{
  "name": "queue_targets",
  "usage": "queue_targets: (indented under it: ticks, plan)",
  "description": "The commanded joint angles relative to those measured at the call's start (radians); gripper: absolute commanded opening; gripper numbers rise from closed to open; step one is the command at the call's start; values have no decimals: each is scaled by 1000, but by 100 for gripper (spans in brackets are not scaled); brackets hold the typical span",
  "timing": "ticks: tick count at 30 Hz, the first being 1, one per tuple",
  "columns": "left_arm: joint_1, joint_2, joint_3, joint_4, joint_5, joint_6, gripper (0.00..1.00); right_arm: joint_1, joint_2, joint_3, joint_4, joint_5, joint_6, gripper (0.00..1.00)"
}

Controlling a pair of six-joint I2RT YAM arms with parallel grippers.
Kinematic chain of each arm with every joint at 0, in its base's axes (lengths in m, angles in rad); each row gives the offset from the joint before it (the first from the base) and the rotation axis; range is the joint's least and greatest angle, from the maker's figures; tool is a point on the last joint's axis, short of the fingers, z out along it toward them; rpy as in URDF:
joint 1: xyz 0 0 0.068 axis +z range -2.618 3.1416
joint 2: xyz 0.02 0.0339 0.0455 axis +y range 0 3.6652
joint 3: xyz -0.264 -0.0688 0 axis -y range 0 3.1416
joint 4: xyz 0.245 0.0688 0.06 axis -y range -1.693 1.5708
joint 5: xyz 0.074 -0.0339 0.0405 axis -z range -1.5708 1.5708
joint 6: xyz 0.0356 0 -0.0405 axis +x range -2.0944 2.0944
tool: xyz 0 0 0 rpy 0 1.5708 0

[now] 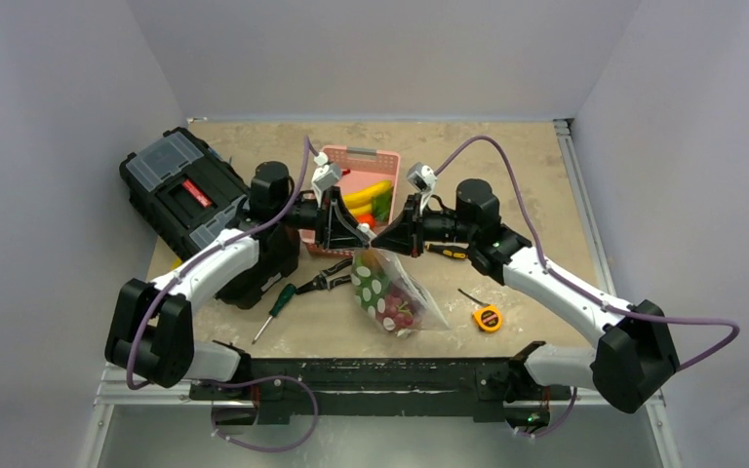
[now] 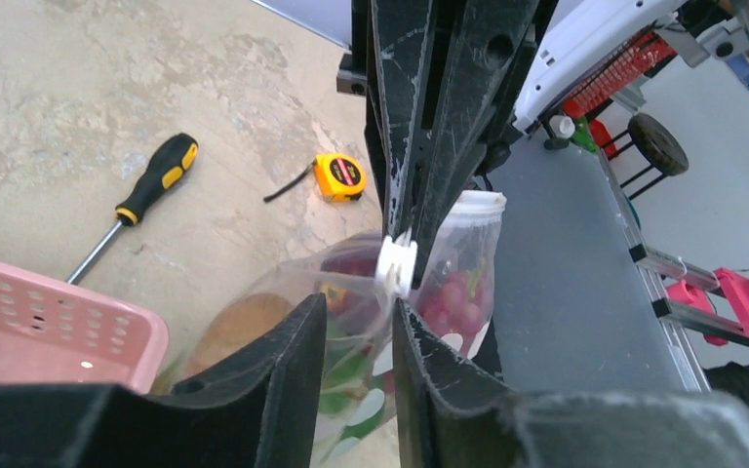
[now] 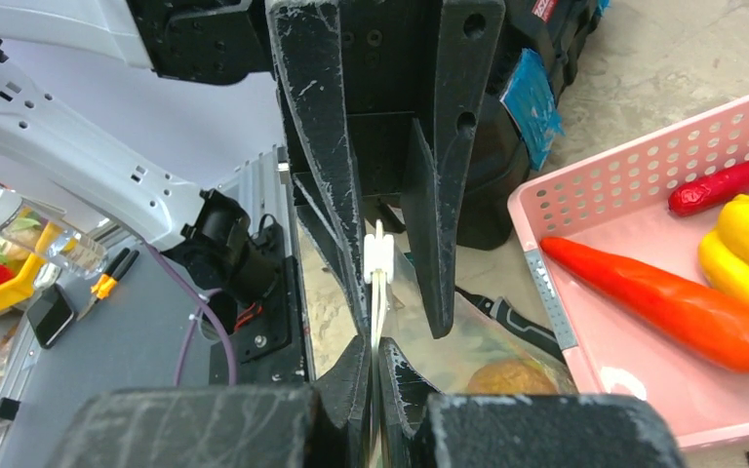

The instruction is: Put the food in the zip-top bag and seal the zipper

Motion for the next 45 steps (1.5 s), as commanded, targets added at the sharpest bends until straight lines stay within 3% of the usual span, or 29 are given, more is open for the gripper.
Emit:
queue_targets:
  ticks: [1, 4, 6, 9, 10, 14, 21, 29, 32, 33, 39, 43, 45]
  plan:
    - [-6, -17, 115, -358, -31, 278, 22, 0, -28, 3, 40, 1, 9, 0]
    - [-6, 4, 140, -400, -51, 291, 4, -1, -28, 6, 33, 6, 1, 0]
    - [-6, 4, 145, -398, -54, 294, 0, 0, -17, 21, 4, 33, -14, 1]
    - [-6, -10, 129, -372, -71, 279, 0, 0, 0, 52, -29, 51, -24, 36]
    - [-6, -12, 129, -370, -72, 274, 0, 1, 1, 59, -25, 64, -21, 43]
    - [-6, -8, 134, -367, -76, 246, 0, 5, 10, 67, 26, 109, 13, 56]
    - [-6, -13, 136, -379, -80, 240, 0, 34, 86, 156, -8, 170, 6, 53]
    - [-5, -24, 136, -394, -114, 242, 0, 69, 126, 210, -57, 205, -21, 32]
    - [-4, -24, 139, -400, -138, 243, 0, 69, 128, 209, -60, 200, -27, 15]
    - [-3, -23, 139, -402, -145, 243, 0, 69, 129, 209, -63, 198, -29, 13]
    - [0, -22, 141, -405, -157, 237, 0, 71, 124, 196, -68, 196, -32, 25]
    - [0, -22, 141, -407, -156, 236, 0, 70, 115, 183, -66, 195, -32, 24]
    - [0, -22, 140, -406, -157, 237, 0, 71, 111, 176, -65, 192, -32, 18]
